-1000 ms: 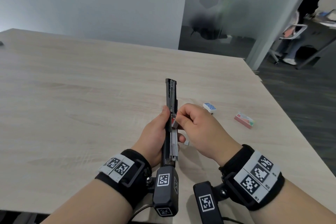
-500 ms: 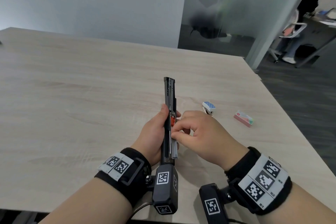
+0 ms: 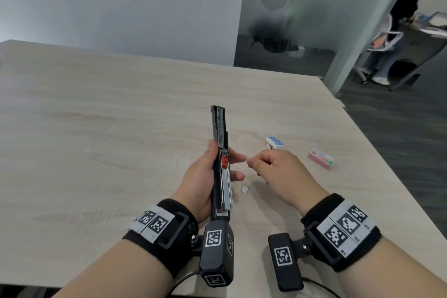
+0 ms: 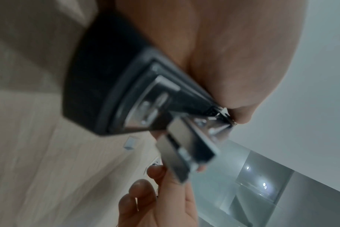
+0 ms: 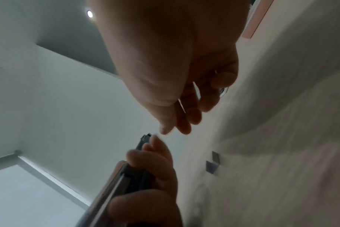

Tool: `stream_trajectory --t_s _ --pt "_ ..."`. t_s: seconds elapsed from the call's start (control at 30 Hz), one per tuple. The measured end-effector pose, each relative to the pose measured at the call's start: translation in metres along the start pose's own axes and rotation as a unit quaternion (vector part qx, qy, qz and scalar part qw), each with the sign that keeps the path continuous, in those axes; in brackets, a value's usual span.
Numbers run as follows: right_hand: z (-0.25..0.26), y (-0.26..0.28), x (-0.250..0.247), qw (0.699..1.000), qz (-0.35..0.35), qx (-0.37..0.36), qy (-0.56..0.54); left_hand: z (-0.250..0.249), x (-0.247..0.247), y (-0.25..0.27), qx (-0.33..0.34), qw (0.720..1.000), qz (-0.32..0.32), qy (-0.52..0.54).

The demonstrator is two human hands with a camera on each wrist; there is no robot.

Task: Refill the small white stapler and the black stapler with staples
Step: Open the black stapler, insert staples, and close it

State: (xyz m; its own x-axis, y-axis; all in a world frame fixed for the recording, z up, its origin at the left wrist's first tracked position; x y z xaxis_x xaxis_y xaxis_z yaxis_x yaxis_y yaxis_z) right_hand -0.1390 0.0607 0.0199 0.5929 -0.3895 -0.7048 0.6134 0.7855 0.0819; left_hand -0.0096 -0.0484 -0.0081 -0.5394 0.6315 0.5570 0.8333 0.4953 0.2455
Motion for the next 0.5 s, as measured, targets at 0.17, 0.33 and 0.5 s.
stream_trajectory --t_s 0.17,0.33,0.5 --pt "-0.001 0.002 0.012 0.989 0.082 0.006 0.126 0.001 -0.003 -0.003 -0.003 0.999 -0.01 0.044" --pt "0.008 0.003 0.019 0.974 0.104 -0.041 0.198 0.001 0.0 -0.002 -0.01 0.999 0.0 0.038" --pt "0.005 0.005 0.018 0.977 0.082 -0.055 0.191 0.001 0.0 -0.001 -0.01 0.999 0.005 0.039"
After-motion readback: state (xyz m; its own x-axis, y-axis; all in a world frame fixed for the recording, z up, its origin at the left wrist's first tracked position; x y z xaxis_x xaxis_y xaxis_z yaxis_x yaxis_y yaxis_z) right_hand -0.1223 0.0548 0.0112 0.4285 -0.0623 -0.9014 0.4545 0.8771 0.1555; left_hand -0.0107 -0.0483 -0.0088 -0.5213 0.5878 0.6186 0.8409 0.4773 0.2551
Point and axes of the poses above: each hand's wrist, its own y-axis away from the middle knuckle, its own x-axis out of the palm, z = x × y, the point moved 3 cm from there along -y, towards the middle knuckle, and after that the axes turned 4 degrees about z, right-handed, at the moved point
